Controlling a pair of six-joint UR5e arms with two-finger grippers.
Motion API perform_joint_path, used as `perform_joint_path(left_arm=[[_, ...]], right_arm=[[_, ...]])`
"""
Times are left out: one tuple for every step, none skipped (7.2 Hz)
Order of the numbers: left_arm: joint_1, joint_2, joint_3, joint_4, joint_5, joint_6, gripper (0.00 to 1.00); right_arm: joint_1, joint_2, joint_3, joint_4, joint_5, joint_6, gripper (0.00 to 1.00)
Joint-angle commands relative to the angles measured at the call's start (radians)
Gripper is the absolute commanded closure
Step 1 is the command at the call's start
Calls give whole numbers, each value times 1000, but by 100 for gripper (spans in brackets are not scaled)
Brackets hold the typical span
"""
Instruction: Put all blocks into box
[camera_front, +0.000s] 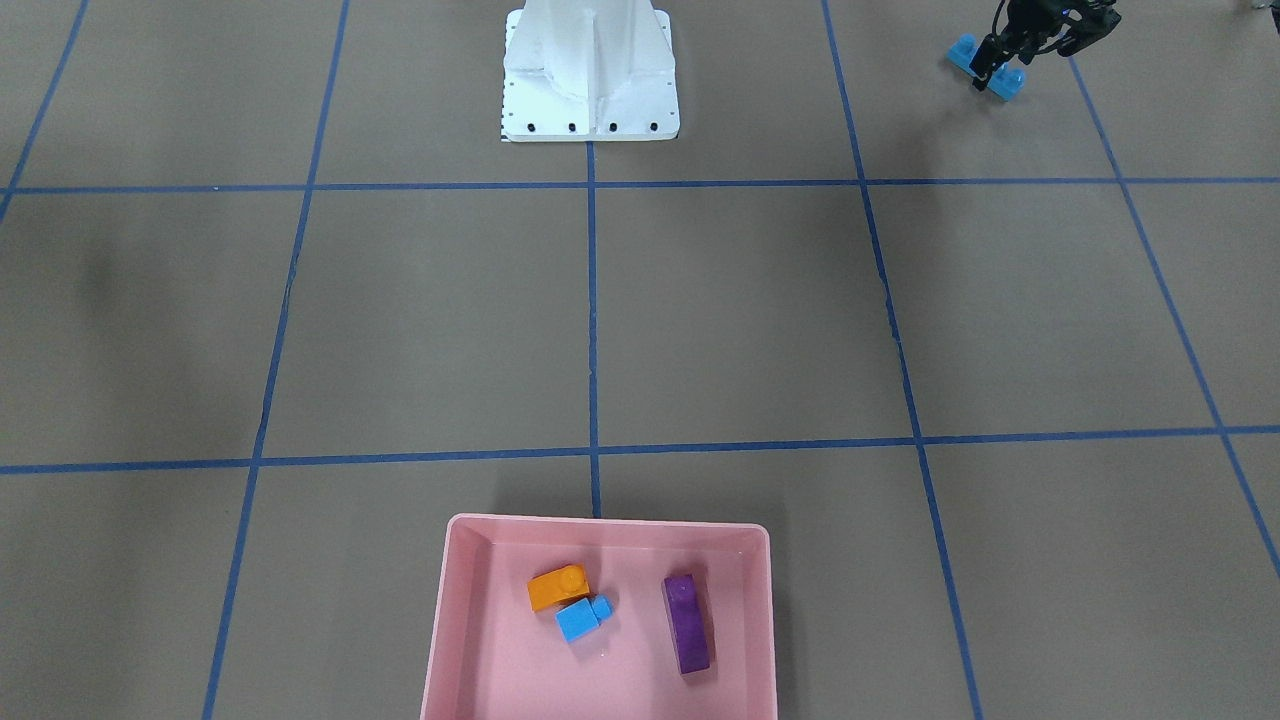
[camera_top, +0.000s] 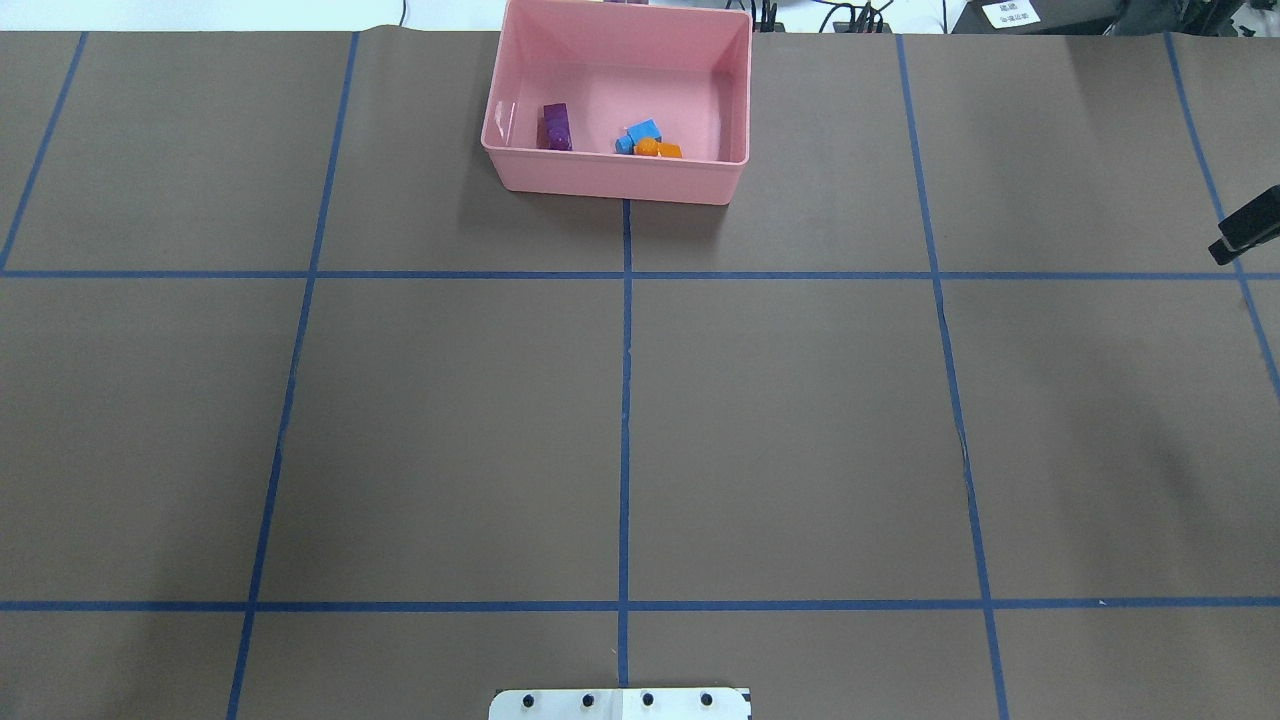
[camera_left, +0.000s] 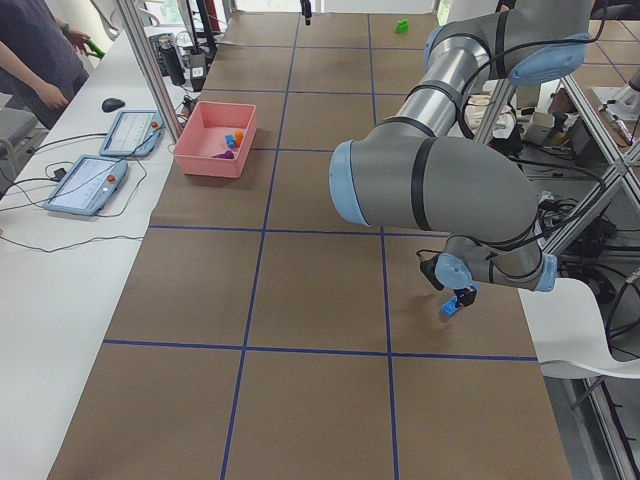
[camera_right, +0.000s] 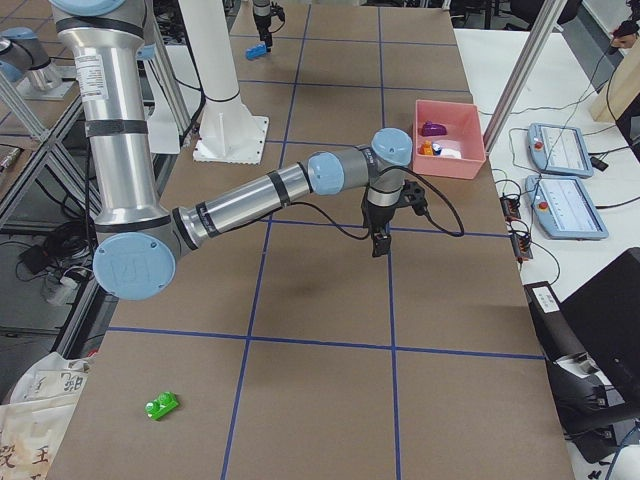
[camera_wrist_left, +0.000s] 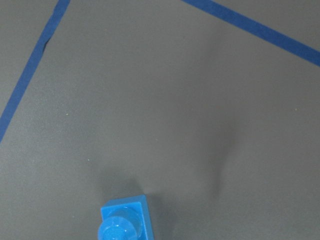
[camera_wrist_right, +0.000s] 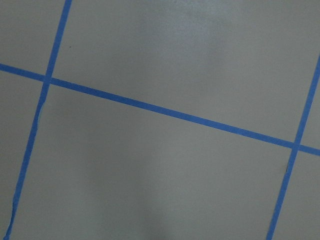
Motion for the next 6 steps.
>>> perform_joint_path(left_arm=[[55, 0, 4, 1, 29, -38, 0], [83, 0, 10, 2, 43, -56, 0], [94, 0, 13, 2, 52, -61, 0], [100, 0, 14, 2, 55, -63, 0], [102, 0, 17, 2, 55, -64, 4], [103, 0, 21, 2, 57, -64, 17]], right_arm=[[-1, -2, -1, 5, -5, 0, 0], [-1, -2, -1, 5, -6, 0, 0], [-1, -2, -1, 5, -12, 0, 0], [-1, -6, -1, 6, -14, 0, 0], [-1, -6, -1, 6, -14, -2, 0], [-1, -6, -1, 8, -14, -2, 0]])
